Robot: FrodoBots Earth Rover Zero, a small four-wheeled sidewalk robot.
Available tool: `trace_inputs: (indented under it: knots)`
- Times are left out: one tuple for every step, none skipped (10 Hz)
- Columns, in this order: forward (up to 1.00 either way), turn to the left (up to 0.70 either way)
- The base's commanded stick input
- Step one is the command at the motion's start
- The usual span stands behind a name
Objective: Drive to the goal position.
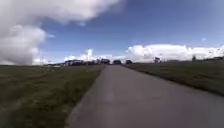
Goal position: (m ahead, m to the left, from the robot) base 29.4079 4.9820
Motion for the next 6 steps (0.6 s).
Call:
trace_inputs:
  knots:
    - [0.7, 0.0]
    - [0.7, 0.0]
    - [0.7, 0.0]
    - [0.7, 0.0]
    - [0.7, 0.0]
    - [0.7, 0.0]
